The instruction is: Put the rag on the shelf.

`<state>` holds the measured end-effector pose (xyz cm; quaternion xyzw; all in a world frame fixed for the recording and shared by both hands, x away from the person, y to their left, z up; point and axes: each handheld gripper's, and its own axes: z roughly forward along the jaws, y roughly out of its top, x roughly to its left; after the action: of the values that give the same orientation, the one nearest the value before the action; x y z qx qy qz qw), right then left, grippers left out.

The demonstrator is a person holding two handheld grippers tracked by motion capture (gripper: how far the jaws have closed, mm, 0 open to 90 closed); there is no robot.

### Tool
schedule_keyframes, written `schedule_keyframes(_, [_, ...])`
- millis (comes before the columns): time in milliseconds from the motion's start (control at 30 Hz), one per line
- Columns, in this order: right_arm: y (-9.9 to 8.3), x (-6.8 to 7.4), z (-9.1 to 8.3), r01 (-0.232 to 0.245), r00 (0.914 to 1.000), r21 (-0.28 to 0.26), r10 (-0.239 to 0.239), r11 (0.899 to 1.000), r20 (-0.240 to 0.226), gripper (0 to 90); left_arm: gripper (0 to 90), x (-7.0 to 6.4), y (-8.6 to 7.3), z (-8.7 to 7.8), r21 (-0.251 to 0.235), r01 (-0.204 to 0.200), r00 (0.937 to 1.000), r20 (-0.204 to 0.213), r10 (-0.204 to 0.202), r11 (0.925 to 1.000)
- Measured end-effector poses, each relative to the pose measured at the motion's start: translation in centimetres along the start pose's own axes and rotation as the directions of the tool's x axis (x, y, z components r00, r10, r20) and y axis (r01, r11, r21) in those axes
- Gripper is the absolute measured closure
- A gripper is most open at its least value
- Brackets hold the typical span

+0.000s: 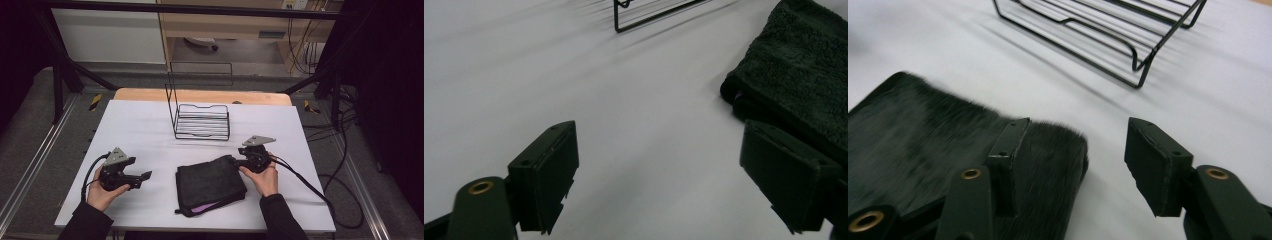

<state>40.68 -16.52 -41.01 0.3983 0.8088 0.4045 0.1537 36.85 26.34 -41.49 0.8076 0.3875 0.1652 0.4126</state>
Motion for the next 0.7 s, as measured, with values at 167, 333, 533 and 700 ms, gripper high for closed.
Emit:
schedule_keyframes(167, [-2.7,0.7,-1.9,-0.040,0.9991,0.021,0.040,0.999,-0.015,41.6,24.2,-1.6,2.4,1.1,0.003,-0.014,0.9999,0.007,0.014,0.9999])
schedule_keyframes(333, [-5.1,1.2,-2.8,-0.080,0.9962,0.073,0.082,0.994,-0.028,45.6,29.9,-3.7,4.5,4.1,0.069,-0.072,0.9972,0.023,0.070,0.9950])
schedule_keyframes(533, [-6.9,1.7,-3.4,-0.107,0.9931,0.110,0.111,0.988,-0.037,49.6,37.2,-5.0,5.0,7.9,0.150,-0.101,0.9928,0.080,0.090,0.9835])
schedule_keyframes(700, [-7.7,2.4,-3.4,-0.142,0.9876,0.125,0.149,0.982,-0.049,59.9,49.3,-5.0,4.0,9.1,0.206,-0.120,0.9857,0.141,0.092,0.9710])
